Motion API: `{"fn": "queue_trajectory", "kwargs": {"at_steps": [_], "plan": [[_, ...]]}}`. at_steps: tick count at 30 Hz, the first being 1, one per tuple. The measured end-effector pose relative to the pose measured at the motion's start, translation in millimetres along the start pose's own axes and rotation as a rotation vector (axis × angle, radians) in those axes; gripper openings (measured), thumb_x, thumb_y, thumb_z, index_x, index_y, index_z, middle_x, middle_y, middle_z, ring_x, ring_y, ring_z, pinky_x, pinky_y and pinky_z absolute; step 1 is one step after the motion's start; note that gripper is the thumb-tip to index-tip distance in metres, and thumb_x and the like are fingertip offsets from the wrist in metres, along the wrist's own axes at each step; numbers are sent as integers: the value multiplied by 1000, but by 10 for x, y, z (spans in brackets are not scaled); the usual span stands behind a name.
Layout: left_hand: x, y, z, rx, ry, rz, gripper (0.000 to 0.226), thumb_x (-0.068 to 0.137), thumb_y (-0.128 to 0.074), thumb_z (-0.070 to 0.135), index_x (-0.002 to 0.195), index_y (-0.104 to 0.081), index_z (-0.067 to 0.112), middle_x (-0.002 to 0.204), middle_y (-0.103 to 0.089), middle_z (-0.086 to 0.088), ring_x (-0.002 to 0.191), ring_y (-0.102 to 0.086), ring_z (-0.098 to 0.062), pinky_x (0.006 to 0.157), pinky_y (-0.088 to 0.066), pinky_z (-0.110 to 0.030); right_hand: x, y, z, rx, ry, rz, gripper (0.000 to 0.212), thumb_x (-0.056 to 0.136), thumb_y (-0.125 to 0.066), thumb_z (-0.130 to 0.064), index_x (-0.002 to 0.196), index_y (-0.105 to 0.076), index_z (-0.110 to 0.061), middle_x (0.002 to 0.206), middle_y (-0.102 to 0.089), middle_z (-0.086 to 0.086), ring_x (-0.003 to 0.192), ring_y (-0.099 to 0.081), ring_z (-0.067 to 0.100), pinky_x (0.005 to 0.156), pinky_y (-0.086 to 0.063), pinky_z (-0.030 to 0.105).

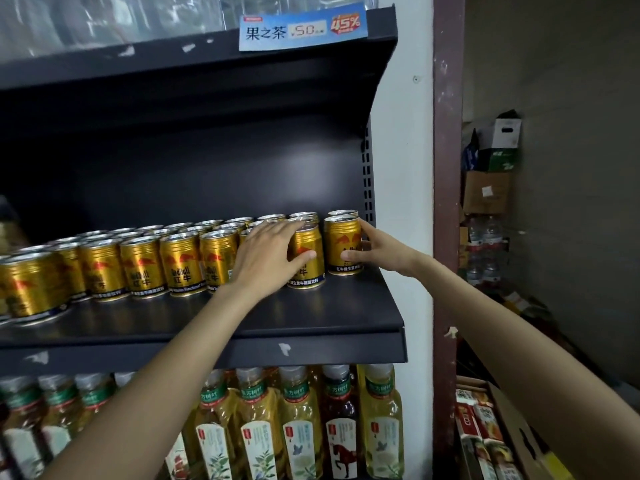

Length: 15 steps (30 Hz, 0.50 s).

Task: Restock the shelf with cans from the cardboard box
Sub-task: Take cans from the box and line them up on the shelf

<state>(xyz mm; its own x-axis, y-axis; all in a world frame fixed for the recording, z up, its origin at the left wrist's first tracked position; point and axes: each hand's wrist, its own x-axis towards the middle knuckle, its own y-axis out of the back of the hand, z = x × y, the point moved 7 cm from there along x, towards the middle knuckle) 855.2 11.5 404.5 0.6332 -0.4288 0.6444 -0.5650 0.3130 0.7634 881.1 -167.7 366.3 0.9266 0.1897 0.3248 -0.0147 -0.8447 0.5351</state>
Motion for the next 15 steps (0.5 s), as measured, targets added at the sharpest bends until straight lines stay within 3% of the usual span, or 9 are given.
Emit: {"fn": "queue_trajectory", "kwargs": {"at_steps": [5, 15], "plan": [[3, 5, -8, -3, -10, 18, 63, 89, -47, 56, 142, -36, 24, 148, -40, 0, 138, -33, -22, 114, -20, -35, 124, -34, -18, -10, -13, -25, 66, 88, -61, -14, 143, -24, -21, 123, -47, -5, 113, -46, 12, 93, -40, 27], [-10, 18, 20, -3, -22, 39, 59, 90, -46, 54, 140, -38, 24, 145, -43, 2, 136, -35, -20, 113, -22, -33, 192, -19, 25, 0, -78, -10, 68, 88, -61, -11, 143, -20, -14, 132, -44, 4, 128, -43, 24, 100, -40, 34]]}}
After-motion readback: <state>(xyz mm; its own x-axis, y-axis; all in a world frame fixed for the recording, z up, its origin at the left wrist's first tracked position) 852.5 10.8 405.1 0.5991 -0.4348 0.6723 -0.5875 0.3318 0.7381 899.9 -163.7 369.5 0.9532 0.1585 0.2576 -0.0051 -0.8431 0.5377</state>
